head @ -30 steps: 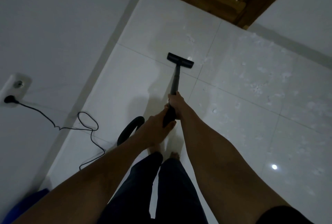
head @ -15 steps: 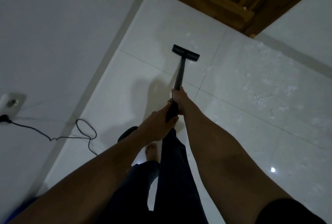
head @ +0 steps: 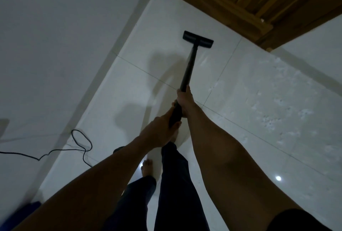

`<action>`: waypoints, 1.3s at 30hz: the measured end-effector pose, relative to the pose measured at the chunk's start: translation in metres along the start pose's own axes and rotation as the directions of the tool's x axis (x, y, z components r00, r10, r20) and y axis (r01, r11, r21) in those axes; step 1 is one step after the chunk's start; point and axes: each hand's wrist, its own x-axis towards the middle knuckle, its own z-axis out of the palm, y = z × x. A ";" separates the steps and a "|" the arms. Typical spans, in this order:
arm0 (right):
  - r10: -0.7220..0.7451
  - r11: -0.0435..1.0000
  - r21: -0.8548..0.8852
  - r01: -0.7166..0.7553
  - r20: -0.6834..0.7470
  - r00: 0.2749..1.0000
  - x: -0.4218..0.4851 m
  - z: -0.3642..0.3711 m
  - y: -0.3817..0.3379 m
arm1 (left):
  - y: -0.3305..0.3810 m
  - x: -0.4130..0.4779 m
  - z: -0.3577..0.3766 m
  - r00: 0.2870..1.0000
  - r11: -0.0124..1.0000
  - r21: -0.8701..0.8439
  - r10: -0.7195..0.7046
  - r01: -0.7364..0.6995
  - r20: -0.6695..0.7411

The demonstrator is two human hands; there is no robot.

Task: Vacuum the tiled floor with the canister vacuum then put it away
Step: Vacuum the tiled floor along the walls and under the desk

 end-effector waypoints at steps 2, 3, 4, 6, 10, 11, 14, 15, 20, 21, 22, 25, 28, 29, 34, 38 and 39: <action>0.004 1.000 0.005 -0.004 -0.010 1.000 0.009 0.003 -0.012 | 0.005 0.012 -0.007 0.999 0.999 0.019 -0.037 0.037 -0.004; 0.006 1.000 0.005 -0.006 -0.014 1.000 0.017 0.005 -0.020 | 0.007 0.022 -0.010 0.998 0.998 0.026 -0.053 0.053 -0.015; 0.007 1.000 0.006 -0.007 -0.017 1.000 0.024 0.007 -0.025 | 0.008 0.030 -0.012 0.997 0.997 0.033 -0.066 0.067 -0.026; 0.010 1.000 0.005 -0.010 -0.020 1.000 0.034 0.009 -0.033 | 0.008 0.042 -0.016 0.995 0.995 0.035 -0.091 0.092 -0.041; 0.023 1.000 -0.006 -0.023 -0.034 0.999 0.052 0.017 -0.047 | 0.007 0.064 -0.021 0.990 0.990 0.029 -0.137 0.139 -0.045; 0.023 1.000 -0.004 -0.023 -0.041 0.999 0.057 0.018 -0.052 | 0.007 0.069 -0.023 0.989 0.989 0.023 -0.143 0.144 -0.046; 0.020 1.000 0.011 -0.019 -0.072 0.997 0.069 0.018 -0.066 | 0.010 0.085 -0.029 0.986 0.988 -0.002 -0.156 0.156 -0.052; 0.016 1.000 0.002 -0.016 -0.095 0.995 0.073 0.019 -0.072 | 0.012 0.090 -0.030 0.987 0.989 -0.019 -0.149 0.149 -0.053; -0.031 0.942 -0.332 -0.040 -0.207 0.978 0.077 0.033 -0.096 | 0.010 0.102 -0.039 0.989 0.987 -0.101 -0.133 0.125 -0.072; -0.068 0.910 -0.415 -0.021 -0.199 0.978 0.077 0.035 -0.096 | 0.007 0.101 -0.040 0.987 0.985 -0.102 -0.145 0.137 -0.073; -0.105 0.879 -0.478 0.014 -0.165 0.981 0.077 0.037 -0.094 | 0.004 0.100 -0.041 0.985 0.983 -0.097 -0.160 0.153 -0.071; -0.144 0.803 -0.593 0.061 -0.093 0.985 0.080 0.042 -0.091 | -0.002 0.094 -0.042 0.980 0.980 -0.078 -0.186 0.181 -0.063; -0.064 0.765 -0.641 -0.053 -0.158 0.985 0.077 0.046 -0.092 | -0.005 0.090 -0.040 0.981 0.984 -0.022 -0.180 0.179 -0.075; -0.074 0.766 -0.641 -0.046 -0.160 0.984 0.075 0.045 -0.090 | -0.007 0.090 -0.040 0.982 0.985 -0.005 -0.170 0.170 -0.078; -0.204 0.912 -0.381 0.151 -0.104 0.973 0.065 0.036 -0.077 | -0.011 0.084 -0.037 0.990 0.991 0.071 -0.104 0.111 -0.093; -0.119 0.941 -0.332 0.060 -0.160 0.980 0.035 0.036 -0.063 | -0.014 0.058 -0.031 0.994 0.988 0.134 -0.061 0.073 -0.090; -0.129 0.933 -0.355 0.064 -0.163 0.978 0.028 0.036 -0.056 | -0.017 0.050 -0.028 0.995 0.988 0.145 -0.043 0.055 -0.087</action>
